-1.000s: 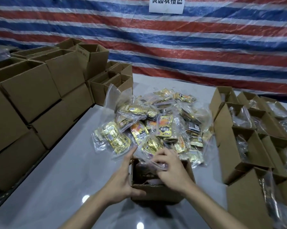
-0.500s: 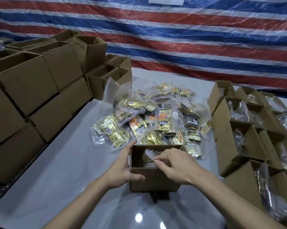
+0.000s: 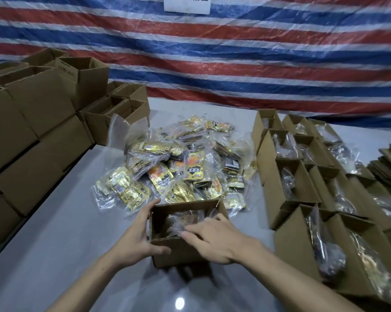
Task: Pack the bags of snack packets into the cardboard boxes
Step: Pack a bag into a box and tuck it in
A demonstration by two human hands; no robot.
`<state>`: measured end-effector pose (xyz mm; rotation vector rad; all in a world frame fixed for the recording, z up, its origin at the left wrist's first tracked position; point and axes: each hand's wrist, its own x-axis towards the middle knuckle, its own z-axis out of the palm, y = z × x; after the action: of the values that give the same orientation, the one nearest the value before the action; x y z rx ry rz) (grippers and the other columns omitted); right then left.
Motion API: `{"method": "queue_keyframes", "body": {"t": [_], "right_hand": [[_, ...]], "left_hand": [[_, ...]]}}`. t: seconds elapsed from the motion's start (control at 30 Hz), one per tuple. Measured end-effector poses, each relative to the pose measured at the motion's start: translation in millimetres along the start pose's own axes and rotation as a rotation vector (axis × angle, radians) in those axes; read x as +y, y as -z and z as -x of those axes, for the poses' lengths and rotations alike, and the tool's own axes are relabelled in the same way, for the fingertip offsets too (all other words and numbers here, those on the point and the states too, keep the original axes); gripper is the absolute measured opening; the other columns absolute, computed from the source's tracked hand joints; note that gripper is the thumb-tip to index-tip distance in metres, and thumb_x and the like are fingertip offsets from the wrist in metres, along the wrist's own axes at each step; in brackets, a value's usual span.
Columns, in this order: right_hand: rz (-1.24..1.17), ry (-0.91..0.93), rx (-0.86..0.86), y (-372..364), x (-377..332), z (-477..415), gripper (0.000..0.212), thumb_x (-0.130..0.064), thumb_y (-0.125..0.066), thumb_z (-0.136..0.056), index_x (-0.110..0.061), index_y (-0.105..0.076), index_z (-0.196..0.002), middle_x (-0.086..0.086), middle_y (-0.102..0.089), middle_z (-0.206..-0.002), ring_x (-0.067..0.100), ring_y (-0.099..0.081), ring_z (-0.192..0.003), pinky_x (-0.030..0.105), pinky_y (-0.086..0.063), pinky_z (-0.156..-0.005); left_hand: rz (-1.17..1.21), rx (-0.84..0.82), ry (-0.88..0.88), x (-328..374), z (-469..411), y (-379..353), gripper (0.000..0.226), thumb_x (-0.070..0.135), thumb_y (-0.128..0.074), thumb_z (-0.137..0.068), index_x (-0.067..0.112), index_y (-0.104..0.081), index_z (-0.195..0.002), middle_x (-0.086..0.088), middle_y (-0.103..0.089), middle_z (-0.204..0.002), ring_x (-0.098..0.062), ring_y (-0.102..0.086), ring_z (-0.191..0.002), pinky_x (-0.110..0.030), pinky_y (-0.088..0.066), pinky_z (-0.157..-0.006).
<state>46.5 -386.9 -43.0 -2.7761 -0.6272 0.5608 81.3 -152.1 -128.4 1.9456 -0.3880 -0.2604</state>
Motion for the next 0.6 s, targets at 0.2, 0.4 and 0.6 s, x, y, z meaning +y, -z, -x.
{"method": "queue_keyframes", "body": {"t": [0.2,0.4,0.6], "right_hand": [[-0.079,-0.019,0.320,-6.1,18.3,28.2,0.054,-0.060,-0.058,-0.087,-0.031,-0.055,-0.133,-0.007,-0.044,-0.142,0.013,-0.031,-0.137,0.035,-0.018,-0.116],[0.031,-0.082,0.169,-12.1,50.2,56.7,0.049,-0.055,-0.074,-0.077,-0.035,-0.062,-0.120,0.002,0.003,-0.166,0.022,0.016,-0.151,0.052,0.006,-0.122],[-0.058,-0.059,0.154,-10.2,52.1,67.1,0.045,-0.046,-0.080,-0.075,-0.027,-0.066,-0.113,0.002,-0.012,-0.163,0.026,-0.016,-0.146,0.047,-0.020,-0.116]], "left_hand": [[-0.015,-0.046,-0.024,-8.6,1.2,7.2,0.115,0.036,-0.098,-0.047,0.034,-0.033,-0.142,0.021,-0.053,-0.127,-0.004,-0.052,-0.123,-0.047,-0.053,-0.095],[0.030,-0.138,-0.087,1.6,1.0,0.1,0.116,0.033,-0.101,-0.042,0.039,-0.040,-0.140,0.022,-0.052,-0.128,-0.002,-0.054,-0.120,-0.021,-0.057,-0.079],[0.007,-0.184,-0.039,8.3,-7.5,-4.8,0.124,0.039,-0.101,-0.035,0.048,-0.038,-0.142,0.028,-0.054,-0.131,0.003,-0.054,-0.122,-0.012,-0.051,-0.081]]}}
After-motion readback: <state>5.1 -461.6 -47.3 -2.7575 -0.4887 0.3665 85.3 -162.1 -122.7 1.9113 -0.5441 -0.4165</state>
